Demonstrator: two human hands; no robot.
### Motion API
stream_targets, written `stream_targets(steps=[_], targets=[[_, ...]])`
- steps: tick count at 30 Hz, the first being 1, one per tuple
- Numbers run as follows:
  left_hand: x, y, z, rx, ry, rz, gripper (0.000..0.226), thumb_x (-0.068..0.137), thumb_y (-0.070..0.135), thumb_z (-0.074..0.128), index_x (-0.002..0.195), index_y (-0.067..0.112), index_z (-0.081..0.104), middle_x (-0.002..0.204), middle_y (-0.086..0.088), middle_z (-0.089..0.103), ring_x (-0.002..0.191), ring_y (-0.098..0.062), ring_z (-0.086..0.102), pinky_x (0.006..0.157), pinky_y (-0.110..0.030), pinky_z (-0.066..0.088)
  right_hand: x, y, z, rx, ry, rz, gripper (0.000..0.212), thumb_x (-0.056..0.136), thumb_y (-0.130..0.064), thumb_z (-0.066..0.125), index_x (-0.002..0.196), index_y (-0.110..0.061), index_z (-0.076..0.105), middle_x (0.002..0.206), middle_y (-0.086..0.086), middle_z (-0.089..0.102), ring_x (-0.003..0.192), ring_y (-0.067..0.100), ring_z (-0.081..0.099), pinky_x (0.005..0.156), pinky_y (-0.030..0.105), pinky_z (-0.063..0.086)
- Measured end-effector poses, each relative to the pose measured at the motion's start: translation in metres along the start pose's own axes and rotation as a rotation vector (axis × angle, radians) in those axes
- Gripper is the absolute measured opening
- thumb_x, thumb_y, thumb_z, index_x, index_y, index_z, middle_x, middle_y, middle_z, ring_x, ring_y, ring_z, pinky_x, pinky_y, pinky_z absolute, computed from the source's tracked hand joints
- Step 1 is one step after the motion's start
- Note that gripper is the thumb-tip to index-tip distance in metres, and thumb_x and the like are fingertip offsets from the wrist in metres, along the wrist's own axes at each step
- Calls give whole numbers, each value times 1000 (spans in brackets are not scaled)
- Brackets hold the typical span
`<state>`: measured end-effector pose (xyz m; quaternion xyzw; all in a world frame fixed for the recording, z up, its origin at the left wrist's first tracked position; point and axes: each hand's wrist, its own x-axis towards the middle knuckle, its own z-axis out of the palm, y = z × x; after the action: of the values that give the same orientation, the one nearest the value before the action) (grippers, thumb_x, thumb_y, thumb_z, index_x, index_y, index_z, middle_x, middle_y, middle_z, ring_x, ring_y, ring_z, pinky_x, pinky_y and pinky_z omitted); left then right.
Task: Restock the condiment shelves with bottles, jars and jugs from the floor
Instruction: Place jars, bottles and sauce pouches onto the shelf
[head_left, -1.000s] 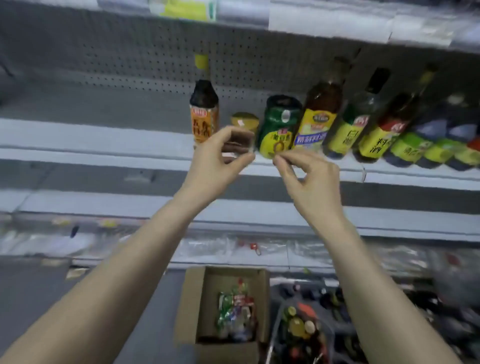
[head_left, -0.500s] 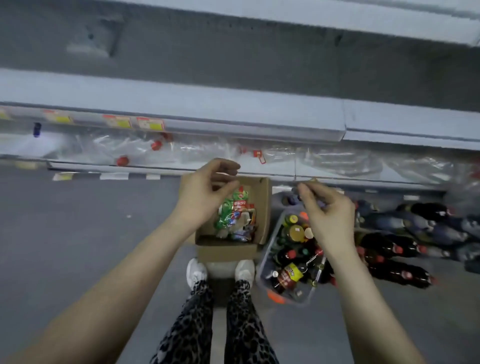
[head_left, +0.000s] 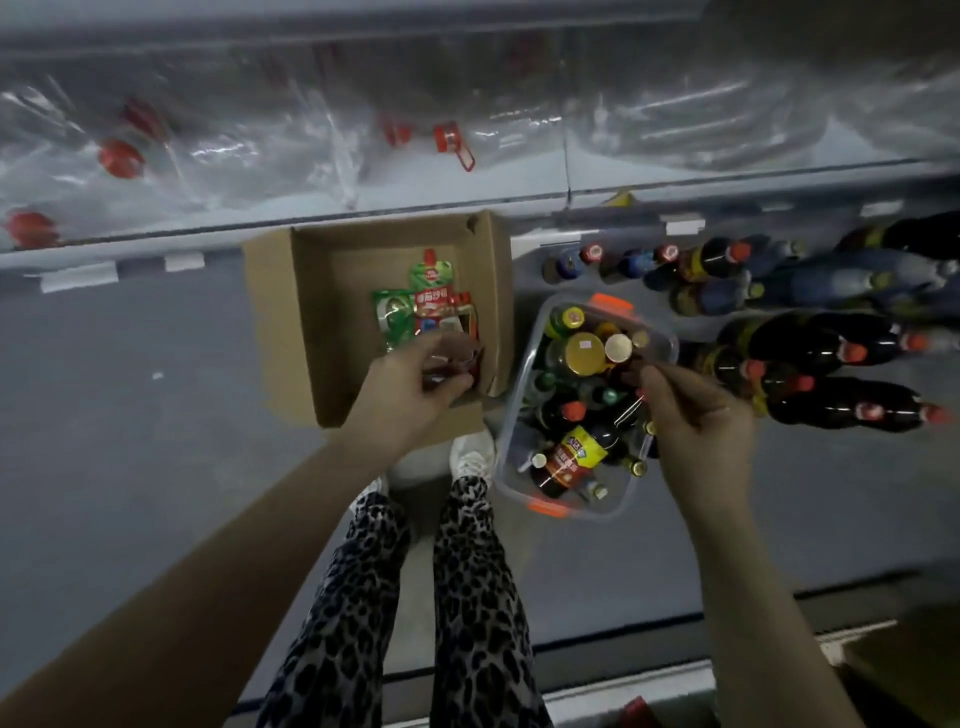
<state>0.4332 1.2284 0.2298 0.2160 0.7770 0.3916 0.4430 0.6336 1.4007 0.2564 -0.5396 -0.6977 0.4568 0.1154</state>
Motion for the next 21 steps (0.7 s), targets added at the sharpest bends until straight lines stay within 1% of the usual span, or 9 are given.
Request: stream_targets(steps=[3, 5, 7, 9, 12, 15, 18, 20, 21], targets=[[23, -27, 40, 59, -71, -15, 32, 89, 4, 69, 119, 13, 65, 114, 1, 69, 107, -7, 64, 94, -15, 48, -2, 59, 1, 12, 18, 87, 15, 96, -13, 65, 104, -21, 74, 84, -25, 70, 82, -4, 68, 70, 11, 50], [36, -42, 63, 76, -111, -34, 34, 88, 3, 68, 121, 10, 65, 112, 3, 69, 102, -4, 64, 86, -2, 43, -7, 89, 4, 23, 10, 167, 19, 96, -11, 64, 99, -28, 73, 80, -30, 70, 83, -10, 67, 71, 6, 48], [53, -60, 92, 92, -160, -49, 34, 88, 2, 68, 121, 10, 64, 109, 5, 67, 103, -5, 63, 84, 0, 41, -12, 122, 10, 35, 9, 219, 30, 95, -8, 65, 92, -37, 70, 79, -32, 70, 84, -12, 66, 73, 5, 49], [63, -71, 108, 104, -180, -39, 34, 88, 2, 68, 120, 13, 64, 107, 6, 67, 103, -6, 64, 85, -2, 43, -19, 142, 18, 85, 6, 282, 24, 94, -6, 65, 96, -28, 73, 88, -23, 73, 84, -10, 67, 73, 7, 51], [80, -93, 142, 102, -238, -60, 37, 89, 2, 67, 123, 15, 63, 109, 4, 67, 105, -9, 65, 88, -9, 47, -29, 177, 28, 99, 6, 356, 17, 94, -4, 65, 99, -17, 75, 95, -8, 76, 84, -9, 68, 72, 3, 47], [93, -111, 170, 125, -307, -51, 37, 89, 3, 67, 124, 15, 62, 111, 4, 67, 106, -11, 65, 94, -24, 52, -44, 205, 42, 60, -13, 408, 16, 93, -5, 67, 98, -16, 77, 95, -5, 76, 90, 3, 71, 82, 15, 52], [103, -125, 194, 176, -367, -18, 39, 88, 2, 67, 125, 15, 61, 113, 3, 67, 108, -14, 65, 98, -31, 51, -56, 229, 59, 56, -11, 456, 16, 92, -6, 69, 98, -18, 78, 98, -3, 76, 95, 12, 71, 87, 25, 54], [109, -131, 208, 208, -394, -5, 42, 87, 1, 68, 127, 14, 61, 117, 1, 67, 111, -15, 64, 101, -37, 49, -56, 238, 70, 61, -17, 484, 16, 92, -7, 69, 99, -19, 78, 96, -5, 76, 93, 9, 71, 85, 28, 54], [111, -134, 214, 218, -407, -4, 44, 87, 0, 69, 128, 14, 60, 119, 0, 67, 113, -15, 63, 102, -39, 49, -54, 242, 76, 70, -17, 492, 18, 92, -7, 69, 99, -22, 77, 93, -10, 75, 90, 3, 70, 82, 24, 53]])
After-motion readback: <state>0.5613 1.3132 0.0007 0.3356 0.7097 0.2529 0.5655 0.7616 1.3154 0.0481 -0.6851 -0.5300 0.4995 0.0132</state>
